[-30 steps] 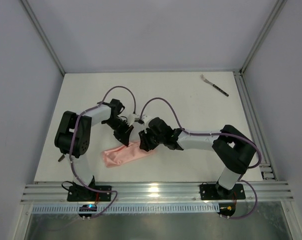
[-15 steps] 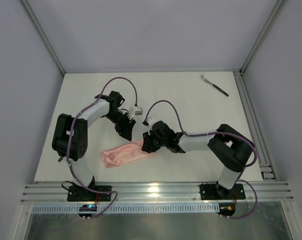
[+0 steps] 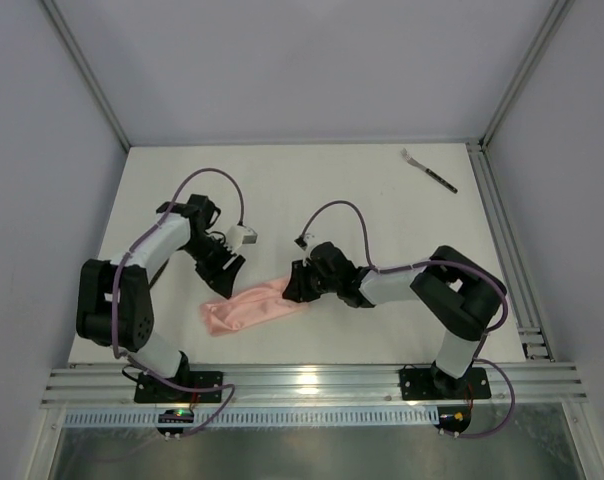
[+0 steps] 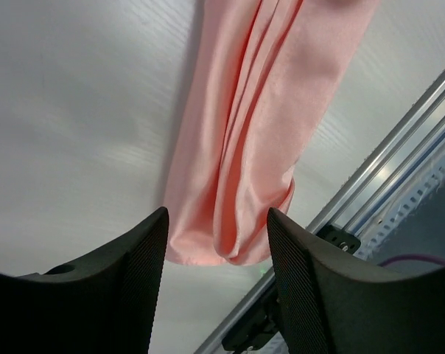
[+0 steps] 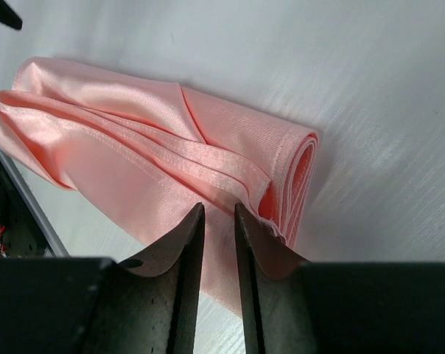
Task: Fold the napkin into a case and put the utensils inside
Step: Rotate the smaller rectangle-folded napkin at the center of the board.
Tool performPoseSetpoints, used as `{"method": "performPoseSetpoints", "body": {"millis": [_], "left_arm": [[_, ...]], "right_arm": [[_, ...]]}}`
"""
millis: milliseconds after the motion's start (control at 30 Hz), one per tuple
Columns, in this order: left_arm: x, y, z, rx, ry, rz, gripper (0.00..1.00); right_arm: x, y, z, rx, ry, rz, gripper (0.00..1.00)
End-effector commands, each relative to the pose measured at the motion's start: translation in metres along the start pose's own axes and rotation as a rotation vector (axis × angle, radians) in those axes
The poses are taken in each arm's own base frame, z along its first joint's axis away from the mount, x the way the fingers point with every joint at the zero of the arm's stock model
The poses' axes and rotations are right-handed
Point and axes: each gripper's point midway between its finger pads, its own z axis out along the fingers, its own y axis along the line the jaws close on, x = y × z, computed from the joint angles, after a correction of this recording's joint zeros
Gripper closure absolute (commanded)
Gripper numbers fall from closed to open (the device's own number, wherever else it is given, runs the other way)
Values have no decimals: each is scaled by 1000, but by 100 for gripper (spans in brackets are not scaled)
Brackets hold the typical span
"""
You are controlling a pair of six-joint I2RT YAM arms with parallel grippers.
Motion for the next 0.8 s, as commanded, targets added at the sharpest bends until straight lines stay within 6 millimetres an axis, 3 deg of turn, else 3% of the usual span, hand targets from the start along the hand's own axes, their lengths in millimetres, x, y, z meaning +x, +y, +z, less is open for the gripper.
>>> {"method": "performPoseSetpoints", "body": {"millis": [0, 200, 400, 467, 500, 600, 733, 767], "left_arm": [[27, -4, 2, -49, 76, -34, 41], [33, -1, 18, -41, 72, -69, 45], [53, 6, 25, -66, 159, -82, 51], [56, 5, 27, -62, 169, -81, 66], [59, 5, 29, -53, 175, -79, 79], [55, 5, 33, -37, 147, -58, 97], [48, 11, 36, -63, 103, -25, 100], [48, 11, 37, -66, 101, -17, 100]], "right_arm": [[20, -25, 3, 95, 31, 66, 73], [29, -30, 1, 139, 20, 120, 73], [29, -32, 0, 166, 14, 129, 73], [29, -33, -1, 171, 16, 123, 74], [28, -34, -2, 175, 17, 117, 74], [20, -26, -5, 155, 24, 47, 73], [-19, 11, -12, 39, 4, -147, 65], [-20, 13, -17, 39, 26, -179, 63]]}}
